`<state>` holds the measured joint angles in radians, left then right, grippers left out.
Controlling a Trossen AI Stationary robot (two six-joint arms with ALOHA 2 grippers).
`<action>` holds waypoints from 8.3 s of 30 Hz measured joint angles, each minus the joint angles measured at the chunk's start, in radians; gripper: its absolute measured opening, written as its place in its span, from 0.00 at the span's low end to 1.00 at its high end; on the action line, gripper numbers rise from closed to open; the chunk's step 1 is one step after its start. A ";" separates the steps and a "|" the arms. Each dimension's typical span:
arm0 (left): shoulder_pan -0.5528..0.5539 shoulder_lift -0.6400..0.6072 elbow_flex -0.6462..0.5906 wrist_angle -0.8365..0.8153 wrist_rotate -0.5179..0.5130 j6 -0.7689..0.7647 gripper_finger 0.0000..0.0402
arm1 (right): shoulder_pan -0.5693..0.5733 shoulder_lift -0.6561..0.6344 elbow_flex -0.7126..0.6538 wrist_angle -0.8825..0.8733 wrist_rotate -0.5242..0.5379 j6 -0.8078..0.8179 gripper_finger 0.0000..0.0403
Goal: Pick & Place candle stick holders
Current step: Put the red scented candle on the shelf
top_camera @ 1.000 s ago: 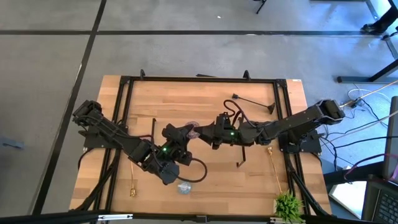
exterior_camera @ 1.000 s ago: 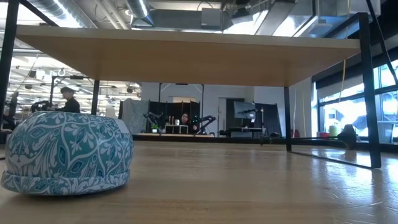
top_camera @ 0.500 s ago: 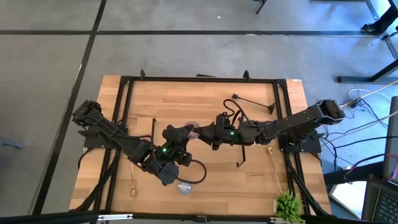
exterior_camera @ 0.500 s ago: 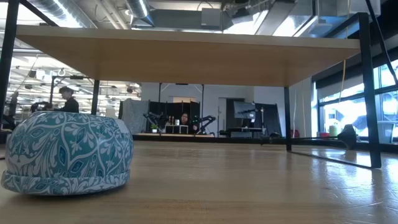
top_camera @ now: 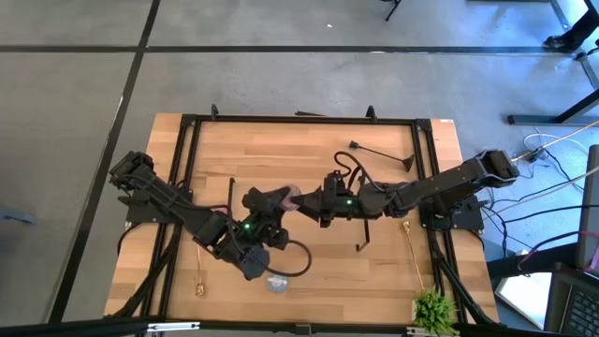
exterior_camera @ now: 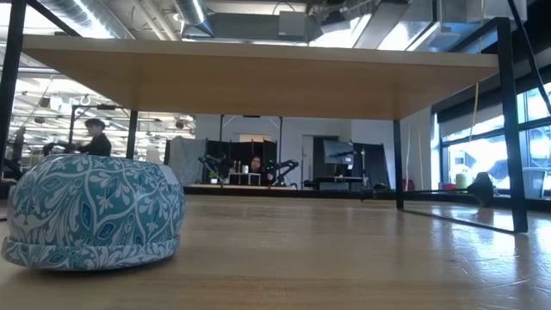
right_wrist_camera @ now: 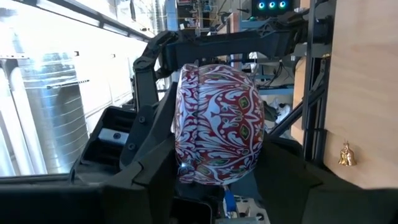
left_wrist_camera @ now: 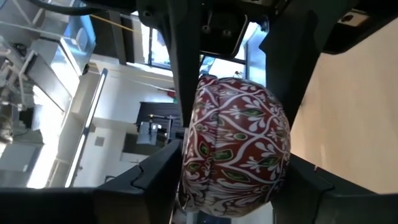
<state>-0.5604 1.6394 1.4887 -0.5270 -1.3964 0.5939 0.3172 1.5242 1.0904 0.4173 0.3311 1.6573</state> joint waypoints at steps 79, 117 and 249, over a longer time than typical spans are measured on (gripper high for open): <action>-0.013 -0.004 0.003 -0.069 0.113 -0.180 0.45 | 0.013 0.002 -0.004 0.044 -0.033 0.014 0.59; -0.100 -0.013 0.000 -0.287 -0.040 -0.522 0.74 | 0.037 0.000 0.000 -0.030 -0.042 0.015 0.45; -0.415 -0.065 0.403 -0.974 -0.030 -1.602 0.73 | 0.258 0.703 0.603 -0.477 0.709 0.609 0.53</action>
<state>-0.9756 1.5742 1.8915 -1.5014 -1.4265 -1.0083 0.5751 2.2272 1.6936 -0.0598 1.0396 2.2665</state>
